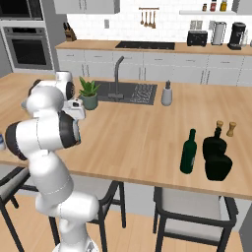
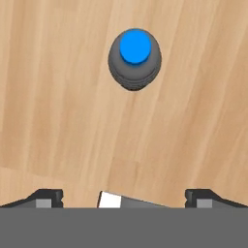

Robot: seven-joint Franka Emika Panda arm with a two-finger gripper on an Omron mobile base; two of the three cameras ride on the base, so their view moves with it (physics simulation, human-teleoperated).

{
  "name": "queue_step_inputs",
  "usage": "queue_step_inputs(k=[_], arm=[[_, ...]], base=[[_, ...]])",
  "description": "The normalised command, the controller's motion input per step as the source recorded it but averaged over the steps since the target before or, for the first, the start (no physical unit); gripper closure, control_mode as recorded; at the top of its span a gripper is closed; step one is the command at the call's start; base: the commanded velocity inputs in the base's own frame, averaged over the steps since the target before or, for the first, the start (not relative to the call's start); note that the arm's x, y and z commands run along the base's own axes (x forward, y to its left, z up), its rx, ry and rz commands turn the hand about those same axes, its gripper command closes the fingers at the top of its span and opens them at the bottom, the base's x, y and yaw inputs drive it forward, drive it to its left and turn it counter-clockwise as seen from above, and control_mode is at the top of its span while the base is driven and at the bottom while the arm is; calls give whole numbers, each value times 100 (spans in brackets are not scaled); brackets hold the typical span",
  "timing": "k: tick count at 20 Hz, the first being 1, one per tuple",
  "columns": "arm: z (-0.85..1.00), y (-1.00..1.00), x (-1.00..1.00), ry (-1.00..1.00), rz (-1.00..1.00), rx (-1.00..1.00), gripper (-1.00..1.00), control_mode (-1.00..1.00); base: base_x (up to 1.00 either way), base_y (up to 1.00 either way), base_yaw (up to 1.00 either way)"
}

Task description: Move the plastic bottles in the middle to the plastics group, and the glass bottles in the middle to the glass group.

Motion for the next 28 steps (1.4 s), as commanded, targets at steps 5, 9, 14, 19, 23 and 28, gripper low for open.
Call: queue_step_inputs(k=[5, 9, 14, 19, 23, 28], arm=[[-21, 9, 32, 0, 0, -2, -100, -100], [-21, 0, 25, -2, 0, -3, -100, -100], [-17, 2, 24, -8, 0, -3, -100, -100], [-15, 7, 24, -5, 0, 0, -100, -100], [-20, 7, 23, -1, 0, 0, -100, -100], [-18, 9, 29, -2, 0, 0, -100, -100]], base=[[0, 0, 0], [0, 0, 0], [0, 0, 0], [0, 0, 0], [0, 0, 0], [0, 0, 0]])
